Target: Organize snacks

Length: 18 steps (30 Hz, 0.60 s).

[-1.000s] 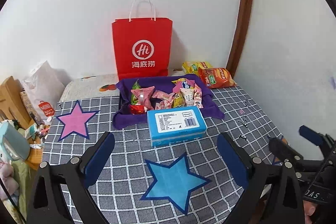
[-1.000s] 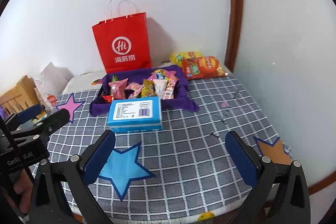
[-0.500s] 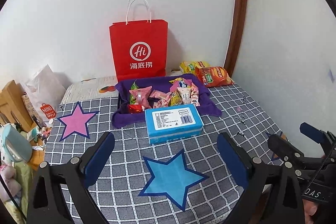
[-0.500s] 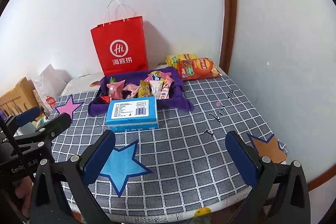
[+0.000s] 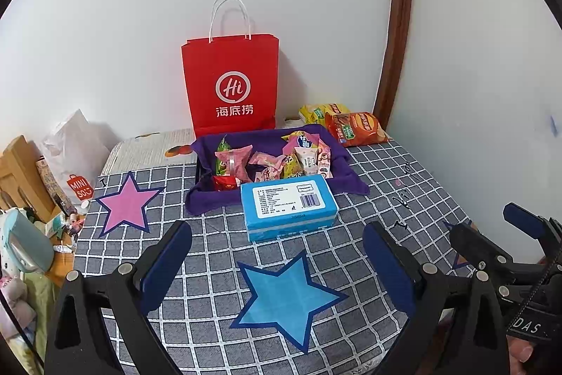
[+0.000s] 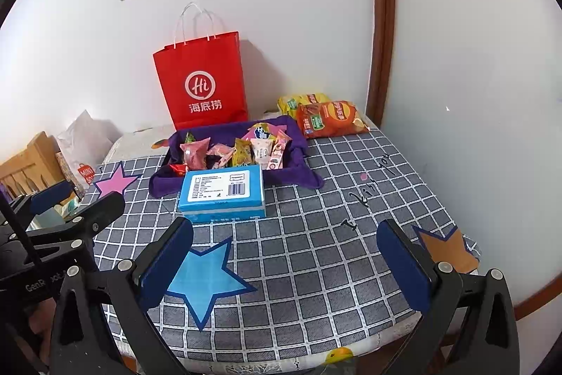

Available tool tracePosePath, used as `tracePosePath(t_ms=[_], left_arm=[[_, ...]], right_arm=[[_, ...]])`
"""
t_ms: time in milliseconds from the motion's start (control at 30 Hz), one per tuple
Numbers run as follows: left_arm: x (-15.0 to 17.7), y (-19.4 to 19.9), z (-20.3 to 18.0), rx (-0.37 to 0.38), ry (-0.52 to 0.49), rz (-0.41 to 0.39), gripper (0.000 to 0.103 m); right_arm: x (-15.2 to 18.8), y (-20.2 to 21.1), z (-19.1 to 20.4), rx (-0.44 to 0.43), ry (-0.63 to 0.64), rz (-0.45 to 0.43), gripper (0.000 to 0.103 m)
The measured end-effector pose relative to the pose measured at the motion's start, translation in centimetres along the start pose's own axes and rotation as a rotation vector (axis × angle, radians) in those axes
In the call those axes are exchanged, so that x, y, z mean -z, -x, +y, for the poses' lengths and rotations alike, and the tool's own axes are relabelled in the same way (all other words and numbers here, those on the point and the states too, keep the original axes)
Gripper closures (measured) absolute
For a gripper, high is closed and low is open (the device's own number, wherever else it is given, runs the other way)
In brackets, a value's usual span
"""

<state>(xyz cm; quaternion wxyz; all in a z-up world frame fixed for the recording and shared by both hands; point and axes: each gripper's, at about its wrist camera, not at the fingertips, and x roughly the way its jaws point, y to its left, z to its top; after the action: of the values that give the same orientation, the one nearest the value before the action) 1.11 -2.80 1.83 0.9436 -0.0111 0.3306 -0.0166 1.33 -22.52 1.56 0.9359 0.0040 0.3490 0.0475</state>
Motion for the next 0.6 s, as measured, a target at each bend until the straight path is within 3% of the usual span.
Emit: tracePosePath(t_ms=[600], left_arm=[[-0.14,0.14,0.07,0.002,-0.002,-0.006,0.005]], right_arm=[[-0.17,0.53,-0.24,-0.008,-0.003,-0.013,0.0]])
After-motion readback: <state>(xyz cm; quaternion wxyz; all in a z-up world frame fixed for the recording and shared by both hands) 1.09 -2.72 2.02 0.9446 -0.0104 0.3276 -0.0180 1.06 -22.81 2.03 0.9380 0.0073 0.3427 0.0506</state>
